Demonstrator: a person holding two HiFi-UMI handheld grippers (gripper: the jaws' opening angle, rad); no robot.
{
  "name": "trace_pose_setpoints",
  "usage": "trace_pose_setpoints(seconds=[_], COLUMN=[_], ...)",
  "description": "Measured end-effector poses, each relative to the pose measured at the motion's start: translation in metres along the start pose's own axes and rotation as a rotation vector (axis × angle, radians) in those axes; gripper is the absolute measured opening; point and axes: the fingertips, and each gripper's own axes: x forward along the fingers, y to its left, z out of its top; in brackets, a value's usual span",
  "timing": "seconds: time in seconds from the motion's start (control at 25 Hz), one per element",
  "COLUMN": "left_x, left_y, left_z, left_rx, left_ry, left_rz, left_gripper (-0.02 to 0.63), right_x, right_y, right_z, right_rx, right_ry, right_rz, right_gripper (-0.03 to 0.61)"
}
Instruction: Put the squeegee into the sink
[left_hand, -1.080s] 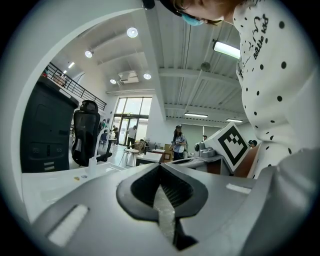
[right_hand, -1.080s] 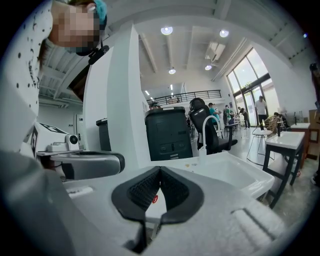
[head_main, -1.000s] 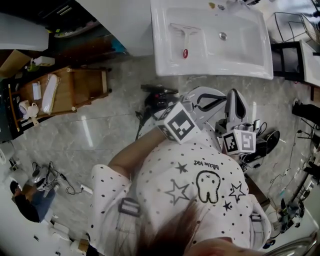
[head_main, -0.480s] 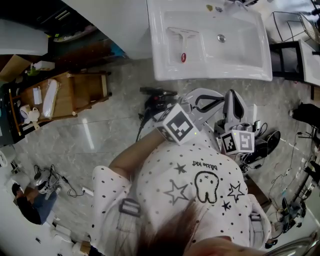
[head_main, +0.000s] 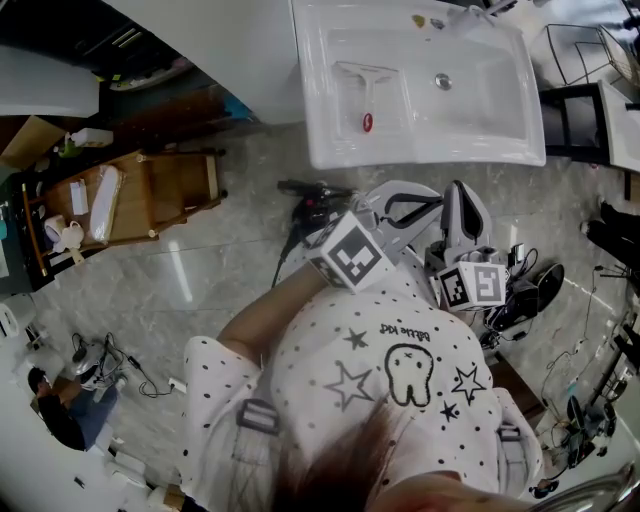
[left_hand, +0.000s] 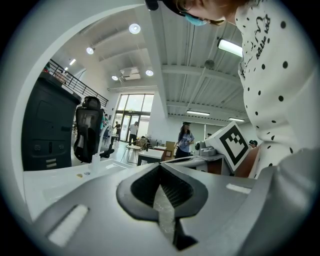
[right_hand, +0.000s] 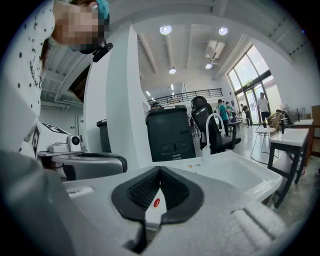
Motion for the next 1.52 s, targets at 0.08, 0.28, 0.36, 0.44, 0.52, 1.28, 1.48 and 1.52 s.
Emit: trace_pose_setpoints(seconds=[0.08, 0.28, 0.36, 0.44, 0.52, 1.28, 1.48, 1.52], left_x=[-0.001, 0.0, 0.001, 0.003, 0.003, 0.007, 0.006, 0.005], left_y=[0.001, 0.001, 0.003, 0.001, -0.005, -0.01, -0.008, -0.008], left_z=[0.0, -0.009, -0.009, -0.011, -0.012, -0.009, -0.007, -0.007], left_rx=[-0.005, -0.044, -0.038, -0.028, -0.017, 0.002, 0.007, 0.008], left_ry=[0.0, 0.002, 0.021, 0.035, 0.041, 0.026, 0.022, 0.024], left_rz=[-0.002, -0.019, -0.007, -0.013, -0.033, -0.029, -0.018, -0.016], left_gripper=[0.002, 0.002, 0.002, 0.002, 0.002, 0.002, 0.002, 0.002], right_x=[0.001, 0.002, 0.001, 0.001, 0.001, -0.001, -0.002, -0.002], right_y=[0.0, 0.001, 0.001, 0.003, 0.004, 0.0, 0.0, 0.0], right_z=[-0.001, -0.001, 0.0, 0.0, 0.0, 0.003, 0.003, 0.004], right_rx=[0.003, 0.012, 0.014, 0.012, 0.008, -0.003, -0.005, -0.005], right_ry=[0.001, -0.001, -0.003, -0.005, -0.005, -0.016, -0.021, -0.022], right_rz=[-0.002, -0.004, -0.002, 0.001, 0.004, 0.022, 0.019, 0.019], right_gripper=[-0.002, -0.002, -0.002, -0.002, -0.002, -0.002, -0.002, -0.002])
